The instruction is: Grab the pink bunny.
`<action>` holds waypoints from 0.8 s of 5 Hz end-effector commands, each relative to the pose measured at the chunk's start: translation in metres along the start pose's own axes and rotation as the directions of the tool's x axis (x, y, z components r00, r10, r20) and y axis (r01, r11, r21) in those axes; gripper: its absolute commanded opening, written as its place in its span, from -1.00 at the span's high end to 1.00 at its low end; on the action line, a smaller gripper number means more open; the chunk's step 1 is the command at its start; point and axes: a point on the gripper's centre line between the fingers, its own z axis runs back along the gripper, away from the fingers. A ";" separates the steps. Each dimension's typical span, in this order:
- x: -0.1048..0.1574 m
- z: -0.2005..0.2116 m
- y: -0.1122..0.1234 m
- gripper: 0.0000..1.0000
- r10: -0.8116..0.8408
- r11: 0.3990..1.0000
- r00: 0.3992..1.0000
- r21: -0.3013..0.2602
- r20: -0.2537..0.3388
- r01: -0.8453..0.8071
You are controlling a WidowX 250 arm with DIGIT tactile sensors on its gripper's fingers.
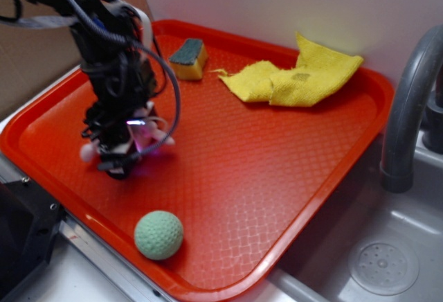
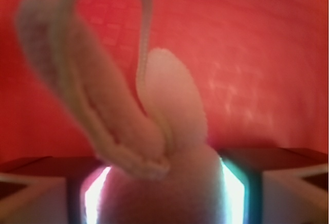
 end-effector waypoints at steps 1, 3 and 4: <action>0.000 0.102 0.002 1.00 0.338 0.909 0.905 0.161 0.260 -0.385; 0.010 0.204 0.016 1.00 0.615 0.733 0.748 0.167 0.250 -0.659; 0.010 0.214 0.016 1.00 0.678 0.692 0.699 0.124 0.227 -0.711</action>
